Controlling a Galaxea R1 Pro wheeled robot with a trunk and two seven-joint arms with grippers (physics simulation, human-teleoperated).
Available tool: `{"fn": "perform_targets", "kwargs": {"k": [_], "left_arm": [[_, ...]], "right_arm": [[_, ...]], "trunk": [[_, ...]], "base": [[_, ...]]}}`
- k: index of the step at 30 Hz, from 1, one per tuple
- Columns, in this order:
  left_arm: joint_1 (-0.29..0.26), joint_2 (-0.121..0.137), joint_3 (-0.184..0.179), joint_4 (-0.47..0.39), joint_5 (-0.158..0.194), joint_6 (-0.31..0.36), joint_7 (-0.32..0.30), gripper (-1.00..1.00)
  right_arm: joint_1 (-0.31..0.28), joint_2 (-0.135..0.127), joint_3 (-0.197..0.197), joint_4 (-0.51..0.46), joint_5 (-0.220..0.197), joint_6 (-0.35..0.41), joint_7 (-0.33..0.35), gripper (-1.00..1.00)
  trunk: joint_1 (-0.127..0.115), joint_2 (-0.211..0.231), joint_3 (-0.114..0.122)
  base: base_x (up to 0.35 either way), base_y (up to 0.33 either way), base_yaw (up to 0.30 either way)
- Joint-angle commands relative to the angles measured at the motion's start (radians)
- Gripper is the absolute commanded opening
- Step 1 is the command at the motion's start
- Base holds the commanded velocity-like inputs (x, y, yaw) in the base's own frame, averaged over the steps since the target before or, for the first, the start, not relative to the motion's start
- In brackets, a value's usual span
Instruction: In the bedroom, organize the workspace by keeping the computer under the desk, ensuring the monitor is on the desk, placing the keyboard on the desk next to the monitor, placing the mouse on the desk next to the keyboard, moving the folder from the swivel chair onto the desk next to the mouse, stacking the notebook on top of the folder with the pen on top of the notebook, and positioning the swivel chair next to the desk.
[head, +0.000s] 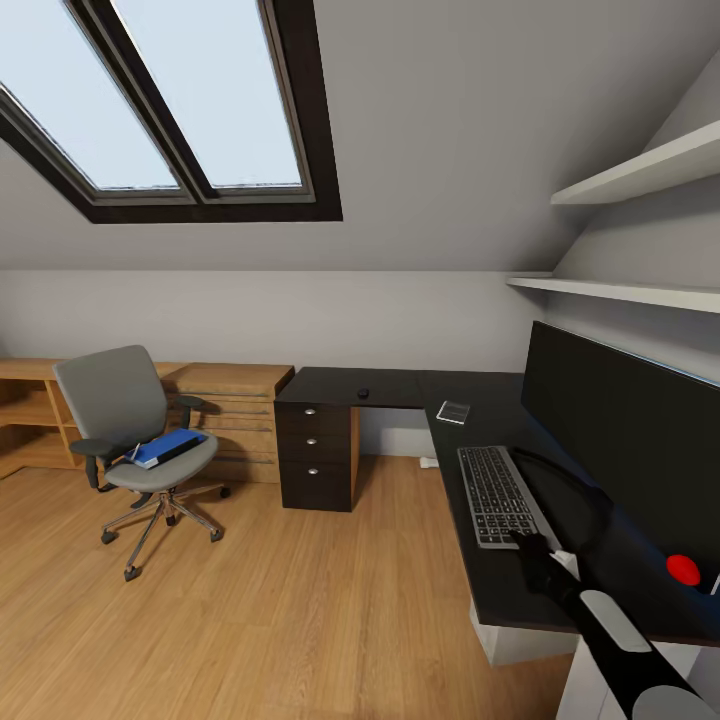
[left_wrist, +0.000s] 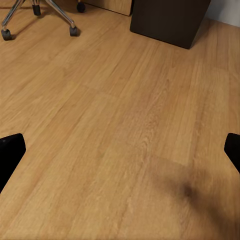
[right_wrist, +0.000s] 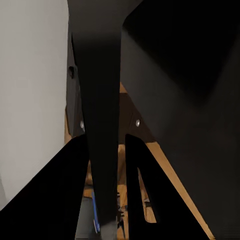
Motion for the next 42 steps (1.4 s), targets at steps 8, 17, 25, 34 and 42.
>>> {"fn": "perform_targets", "kwargs": {"k": [8,17,25,34,42], "left_arm": [[-0.001,0.0,-0.002,0.0,0.007,-0.003,-0.003,1.0],[-0.001,0.0,-0.002,0.0,0.007,-0.004,-0.002,1.0],[-0.001,0.0,-0.001,0.0,0.007,-0.003,-0.002,1.0],[-0.001,0.0,-0.001,0.0,0.007,-0.003,-0.002,1.0],[-0.001,0.0,-0.001,0.0,0.007,-0.003,-0.002,1.0]], "right_arm": [[-0.001,0.0,0.01,0.0,-0.004,0.006,0.002,-1.0],[-0.001,0.0,0.01,0.0,-0.004,0.006,0.0,-1.0],[-0.001,0.0,0.01,0.0,-0.004,0.004,0.0,1.0],[-0.001,0.0,0.01,0.002,-0.003,0.003,0.001,1.0],[-0.001,0.0,0.01,0.002,-0.003,0.002,0.0,1.0]], "trunk": [[0.0,-0.001,-0.001],[0.0,-0.001,-0.001],[0.0,-0.001,-0.001],[0.0,-0.001,-0.001],[0.0,-0.001,-0.001]], "base": [[0.0,0.0,0.0],[0.0,0.0,0.0],[0.0,0.0,0.0],[0.0,0.0,0.0],[-0.139,-0.049,0.0]]}}
